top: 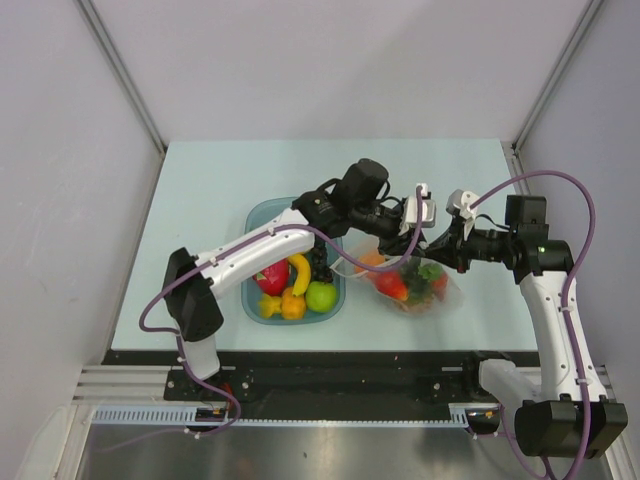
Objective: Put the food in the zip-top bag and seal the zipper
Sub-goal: Zip the zipper food storage bag at the center of the board.
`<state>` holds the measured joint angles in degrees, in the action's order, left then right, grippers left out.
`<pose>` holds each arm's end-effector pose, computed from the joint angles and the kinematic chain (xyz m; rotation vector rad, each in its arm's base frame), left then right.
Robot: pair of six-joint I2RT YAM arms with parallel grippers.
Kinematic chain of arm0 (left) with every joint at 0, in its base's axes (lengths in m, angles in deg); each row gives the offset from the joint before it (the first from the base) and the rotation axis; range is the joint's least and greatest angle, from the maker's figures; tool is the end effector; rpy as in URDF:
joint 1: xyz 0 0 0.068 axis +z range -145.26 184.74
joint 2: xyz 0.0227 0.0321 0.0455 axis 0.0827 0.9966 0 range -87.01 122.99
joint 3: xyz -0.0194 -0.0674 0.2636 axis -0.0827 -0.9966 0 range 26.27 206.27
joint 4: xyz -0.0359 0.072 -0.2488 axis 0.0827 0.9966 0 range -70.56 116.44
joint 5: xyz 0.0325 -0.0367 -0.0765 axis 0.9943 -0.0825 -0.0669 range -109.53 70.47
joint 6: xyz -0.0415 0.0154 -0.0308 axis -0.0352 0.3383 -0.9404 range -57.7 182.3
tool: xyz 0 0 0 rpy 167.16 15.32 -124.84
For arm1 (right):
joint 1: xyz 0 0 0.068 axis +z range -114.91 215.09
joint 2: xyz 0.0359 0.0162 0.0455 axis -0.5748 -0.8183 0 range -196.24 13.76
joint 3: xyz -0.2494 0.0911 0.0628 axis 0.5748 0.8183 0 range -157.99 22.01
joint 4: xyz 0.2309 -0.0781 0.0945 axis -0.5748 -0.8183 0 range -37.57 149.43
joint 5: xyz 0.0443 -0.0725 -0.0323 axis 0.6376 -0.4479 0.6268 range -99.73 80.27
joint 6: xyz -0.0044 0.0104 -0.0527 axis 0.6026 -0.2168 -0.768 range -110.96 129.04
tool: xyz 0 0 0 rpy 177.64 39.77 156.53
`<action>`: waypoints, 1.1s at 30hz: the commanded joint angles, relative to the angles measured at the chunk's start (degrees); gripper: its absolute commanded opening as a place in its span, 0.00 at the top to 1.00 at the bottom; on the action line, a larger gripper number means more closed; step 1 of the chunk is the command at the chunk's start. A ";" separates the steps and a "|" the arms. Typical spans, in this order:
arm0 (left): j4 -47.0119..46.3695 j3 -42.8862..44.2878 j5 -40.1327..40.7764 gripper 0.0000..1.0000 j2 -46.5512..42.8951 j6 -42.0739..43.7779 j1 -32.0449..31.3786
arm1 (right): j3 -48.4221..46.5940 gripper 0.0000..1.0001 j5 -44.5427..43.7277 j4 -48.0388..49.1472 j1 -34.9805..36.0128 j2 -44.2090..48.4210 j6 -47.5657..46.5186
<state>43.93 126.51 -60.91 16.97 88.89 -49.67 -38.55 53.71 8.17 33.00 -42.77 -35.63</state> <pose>0.2258 -0.3560 0.3659 1.6731 1.2501 -1.0399 0.1767 0.0254 0.3447 -1.1379 1.6315 0.7967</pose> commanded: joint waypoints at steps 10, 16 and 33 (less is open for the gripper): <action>-1.55 -7.24 -3.88 0.82 -4.84 1.36 2.55 | -2.37 1.00 0.98 0.38 -0.72 1.34 -0.60; 0.99 -11.29 -2.74 0.84 -5.81 3.21 4.66 | -2.81 1.00 1.60 0.46 -2.04 1.25 0.28; 11.36 -24.48 2.01 0.85 -15.03 10.49 15.38 | -3.26 1.00 3.71 6.09 -14.78 0.37 7.75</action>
<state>47.52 104.37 -61.63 5.93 94.94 -38.30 -38.77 56.11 9.08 21.94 -42.82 -30.25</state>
